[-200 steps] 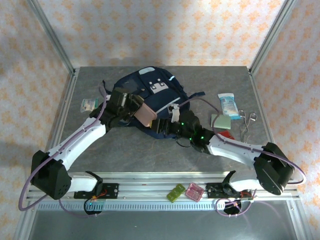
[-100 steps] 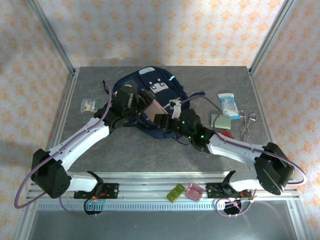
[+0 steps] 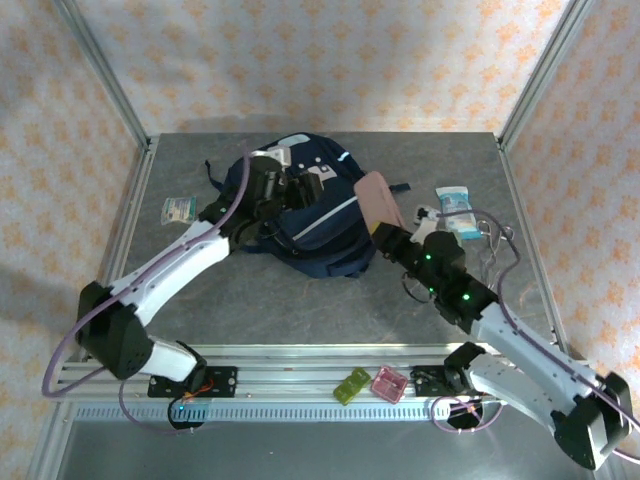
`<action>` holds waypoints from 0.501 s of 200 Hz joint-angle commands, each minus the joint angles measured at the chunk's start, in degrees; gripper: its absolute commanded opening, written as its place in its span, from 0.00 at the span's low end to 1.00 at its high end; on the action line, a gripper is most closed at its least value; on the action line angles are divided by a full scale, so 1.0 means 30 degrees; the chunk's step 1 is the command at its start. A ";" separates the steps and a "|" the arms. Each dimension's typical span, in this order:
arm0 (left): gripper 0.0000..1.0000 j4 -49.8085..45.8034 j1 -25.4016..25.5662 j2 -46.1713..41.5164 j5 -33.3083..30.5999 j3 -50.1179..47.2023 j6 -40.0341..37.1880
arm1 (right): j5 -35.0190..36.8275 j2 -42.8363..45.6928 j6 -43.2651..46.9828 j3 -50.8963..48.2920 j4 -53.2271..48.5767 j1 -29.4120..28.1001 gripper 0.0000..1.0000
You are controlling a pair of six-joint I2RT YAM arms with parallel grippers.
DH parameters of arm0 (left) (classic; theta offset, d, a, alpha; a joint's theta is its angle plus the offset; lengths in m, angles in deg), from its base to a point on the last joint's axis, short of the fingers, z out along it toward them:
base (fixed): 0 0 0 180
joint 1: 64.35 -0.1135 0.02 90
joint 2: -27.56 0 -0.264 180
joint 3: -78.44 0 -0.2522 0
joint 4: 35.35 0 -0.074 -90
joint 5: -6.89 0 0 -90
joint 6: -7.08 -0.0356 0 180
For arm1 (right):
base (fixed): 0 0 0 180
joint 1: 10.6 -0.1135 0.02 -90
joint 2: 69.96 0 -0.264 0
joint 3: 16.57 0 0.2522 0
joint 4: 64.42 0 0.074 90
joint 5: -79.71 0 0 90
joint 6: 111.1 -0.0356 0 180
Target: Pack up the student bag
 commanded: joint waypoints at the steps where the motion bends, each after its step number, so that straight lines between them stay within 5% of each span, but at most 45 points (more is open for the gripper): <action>1: 0.68 -0.2504 0.0832 0.1654 -0.1679 0.0843 -0.4482 | 0.2311 0.1616 -0.0899 -0.0223 -0.2469 0.0776 0.28; 26: 0.71 -0.3804 0.2306 0.3832 -0.3020 0.2399 -0.7021 | 0.2366 0.2209 -0.1021 -0.0372 -0.3497 0.1709 0.28; 54: 0.77 -0.4515 0.4236 0.6236 -0.7361 0.3590 -0.9940 | 0.1999 0.2020 -0.1007 -0.0439 -0.3465 0.2176 0.28; 100: 0.80 -0.4879 0.4524 0.9194 -0.9338 0.4875 -1.0797 | 0.1518 0.2044 -0.0990 -0.0461 -0.3199 0.2295 0.28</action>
